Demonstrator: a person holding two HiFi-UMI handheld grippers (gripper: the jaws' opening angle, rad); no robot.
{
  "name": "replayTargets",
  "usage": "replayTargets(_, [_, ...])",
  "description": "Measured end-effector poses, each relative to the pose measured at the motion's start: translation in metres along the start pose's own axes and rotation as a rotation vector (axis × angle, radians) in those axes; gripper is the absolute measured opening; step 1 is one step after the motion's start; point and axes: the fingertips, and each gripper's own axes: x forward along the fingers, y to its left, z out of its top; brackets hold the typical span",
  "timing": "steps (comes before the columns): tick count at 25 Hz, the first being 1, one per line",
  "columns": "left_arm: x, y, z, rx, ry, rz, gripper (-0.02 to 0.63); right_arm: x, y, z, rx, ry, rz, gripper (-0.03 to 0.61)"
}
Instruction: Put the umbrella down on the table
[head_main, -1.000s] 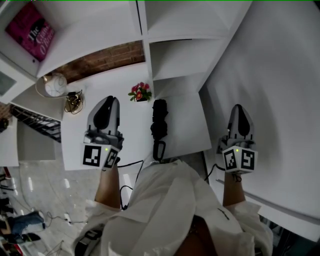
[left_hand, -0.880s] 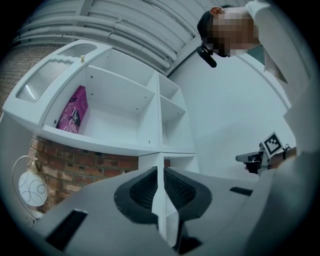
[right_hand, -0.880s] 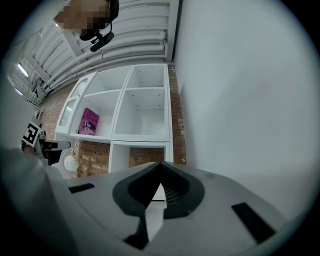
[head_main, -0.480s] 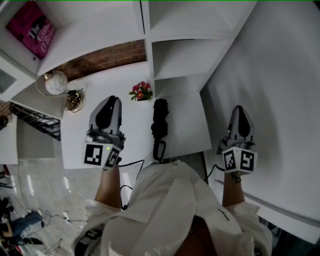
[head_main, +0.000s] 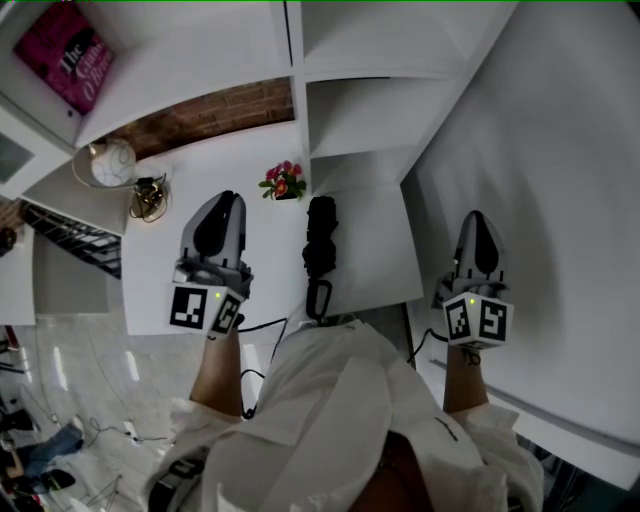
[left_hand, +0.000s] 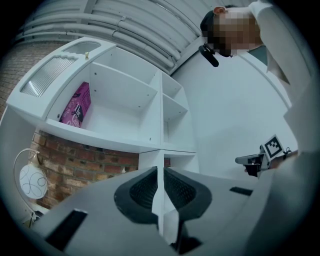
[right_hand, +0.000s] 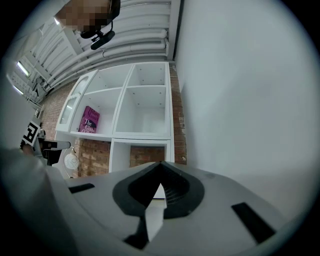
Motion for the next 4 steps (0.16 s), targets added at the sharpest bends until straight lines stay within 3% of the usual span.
replayTargets(4, [0.0001, 0.0002, -0.0026, -0.005, 0.008, -0.002, 0.057, 0.0008, 0.0018, 0.0007, 0.004, -0.003, 0.001, 0.018])
